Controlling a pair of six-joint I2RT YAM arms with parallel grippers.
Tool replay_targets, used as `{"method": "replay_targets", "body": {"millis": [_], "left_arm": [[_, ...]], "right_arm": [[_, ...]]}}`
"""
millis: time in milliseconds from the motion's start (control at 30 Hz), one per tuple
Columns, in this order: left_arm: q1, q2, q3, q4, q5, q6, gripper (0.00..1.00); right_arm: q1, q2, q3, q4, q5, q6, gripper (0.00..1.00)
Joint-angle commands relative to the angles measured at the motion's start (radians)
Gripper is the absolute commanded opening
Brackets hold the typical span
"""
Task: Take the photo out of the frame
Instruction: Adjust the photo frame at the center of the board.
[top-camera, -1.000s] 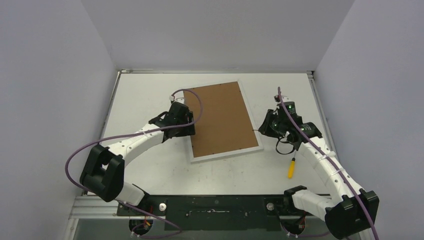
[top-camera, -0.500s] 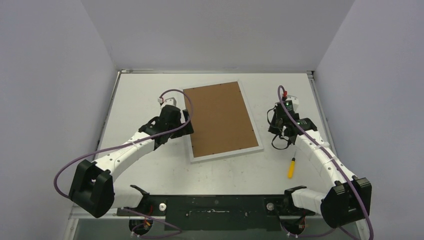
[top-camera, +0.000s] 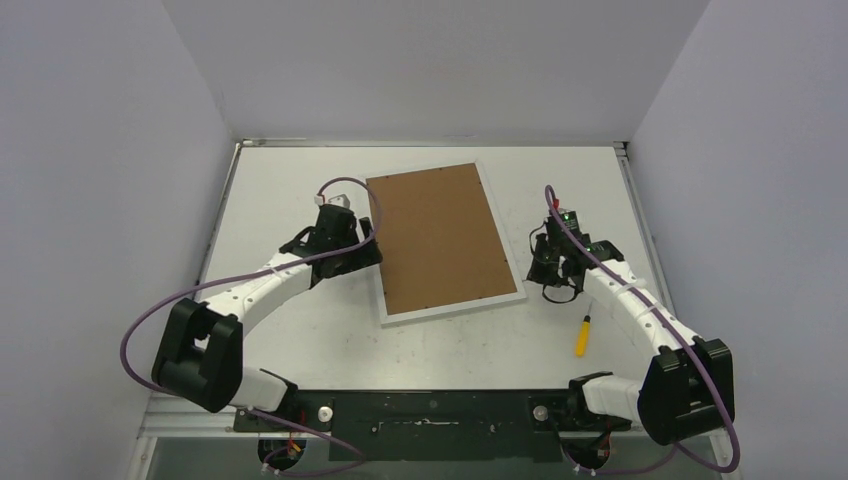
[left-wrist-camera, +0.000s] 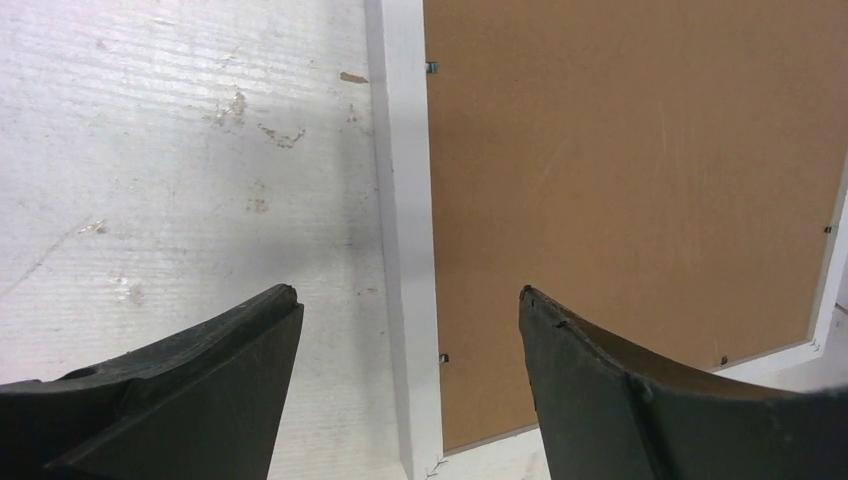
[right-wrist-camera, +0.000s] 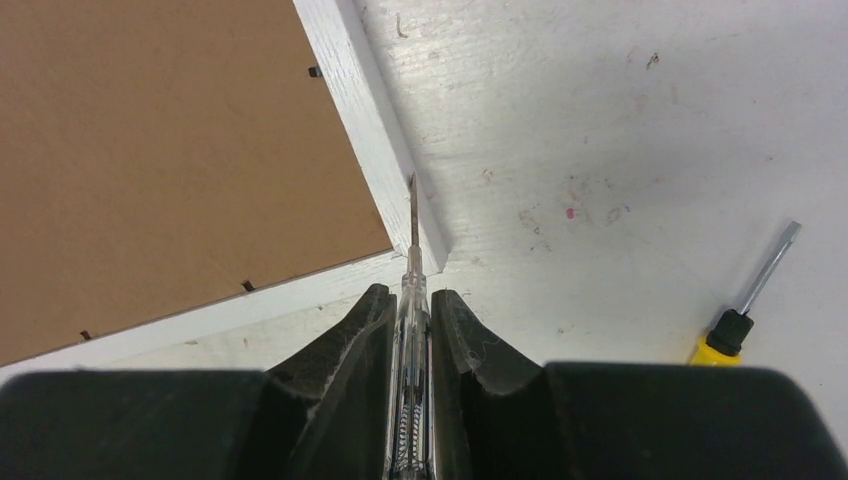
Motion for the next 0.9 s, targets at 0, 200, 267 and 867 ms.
{"method": "replay_targets", "body": {"millis": [0, 200, 267, 867], "left_arm": [[0.015, 0.039, 0.063, 0.062, 0.060, 0.025, 0.77], [0.025, 0.103, 0.089, 0.107, 0.140, 0.056, 0.77], [0.024, 0.120, 0.093, 0.120, 0.151, 0.063, 0.73], [0.024, 0.156, 0.095, 0.037, -0.058, 0.111, 0.61]], "right_arm": [[0.003, -0.008, 0.006, -0.034, -0.098, -0.033, 0.05], [0.004, -0.058, -0.007, -0.078, -0.186, -0.027, 0.05], [0.004, -0.068, -0.017, -0.080, -0.208, -0.012, 0.05], [0.003, -0.191, 0.009, -0.118, -0.063, 0.043, 0.05]]}}
